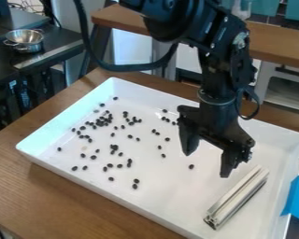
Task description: Sweep into pile
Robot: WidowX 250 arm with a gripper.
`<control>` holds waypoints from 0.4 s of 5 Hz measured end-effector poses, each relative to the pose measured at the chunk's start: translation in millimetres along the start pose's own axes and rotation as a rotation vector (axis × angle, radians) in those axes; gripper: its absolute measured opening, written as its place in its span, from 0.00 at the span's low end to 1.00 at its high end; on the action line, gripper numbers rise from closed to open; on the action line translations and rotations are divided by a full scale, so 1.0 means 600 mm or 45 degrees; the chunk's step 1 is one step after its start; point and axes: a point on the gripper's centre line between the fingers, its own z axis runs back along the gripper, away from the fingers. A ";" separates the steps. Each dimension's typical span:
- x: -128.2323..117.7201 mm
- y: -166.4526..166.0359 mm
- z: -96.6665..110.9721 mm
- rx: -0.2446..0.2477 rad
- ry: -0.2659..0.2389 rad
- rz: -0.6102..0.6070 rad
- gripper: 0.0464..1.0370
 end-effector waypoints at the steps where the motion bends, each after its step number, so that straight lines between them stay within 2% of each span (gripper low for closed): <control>1: -0.005 0.000 -0.013 0.004 0.033 0.005 0.96; 2: -0.001 0.001 -0.015 0.034 0.069 0.036 0.96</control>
